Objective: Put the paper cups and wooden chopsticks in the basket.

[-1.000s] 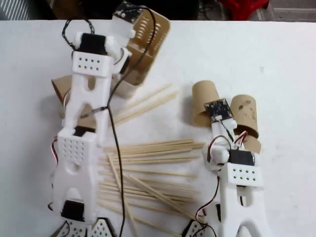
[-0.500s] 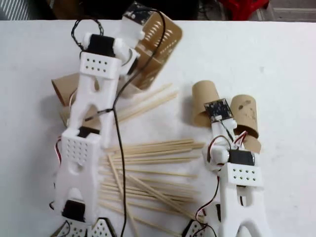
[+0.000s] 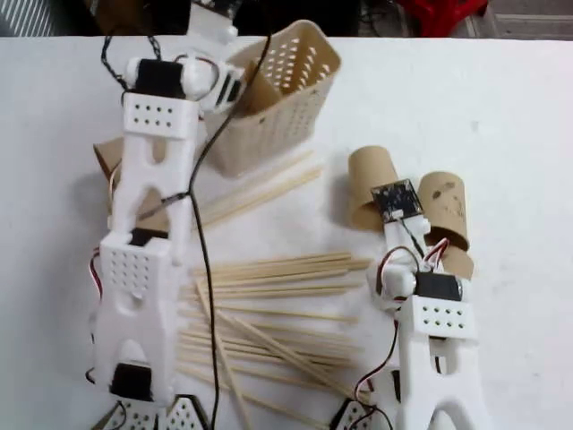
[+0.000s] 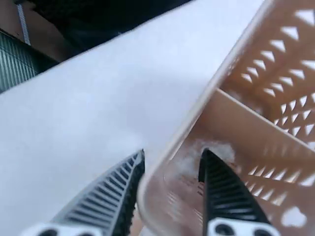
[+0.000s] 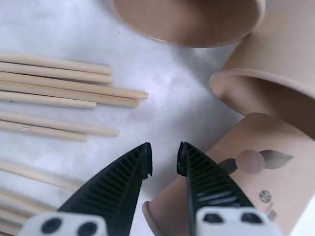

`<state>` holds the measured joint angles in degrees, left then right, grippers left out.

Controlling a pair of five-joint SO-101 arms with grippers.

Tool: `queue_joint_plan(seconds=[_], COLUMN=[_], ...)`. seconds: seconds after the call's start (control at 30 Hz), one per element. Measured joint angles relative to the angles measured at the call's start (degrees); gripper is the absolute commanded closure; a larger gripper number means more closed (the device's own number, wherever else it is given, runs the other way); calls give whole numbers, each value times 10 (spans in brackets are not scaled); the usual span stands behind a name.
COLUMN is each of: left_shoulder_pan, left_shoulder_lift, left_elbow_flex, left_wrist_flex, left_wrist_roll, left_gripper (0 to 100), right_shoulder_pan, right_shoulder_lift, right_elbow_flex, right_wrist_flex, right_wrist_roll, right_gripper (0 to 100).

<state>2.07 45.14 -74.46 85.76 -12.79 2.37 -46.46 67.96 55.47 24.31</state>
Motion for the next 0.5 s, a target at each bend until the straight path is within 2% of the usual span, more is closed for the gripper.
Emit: queue_joint_plan(seconds=[0.27,0.5], left_shoulder_pan=[-2,-11], left_shoulder_lift=[-1,-47], left_elbow_flex=[-150,-188], left_wrist_flex=[4,87], left_wrist_roll=[78,121], left_gripper=[806,808], right_shoulder_pan=[-1,0], right_shoulder_lift=[0,1], right_elbow_flex=[0,-40], right_wrist_flex=[-1,-41], right_wrist_roll=[0,-1], right_gripper=[892,889])
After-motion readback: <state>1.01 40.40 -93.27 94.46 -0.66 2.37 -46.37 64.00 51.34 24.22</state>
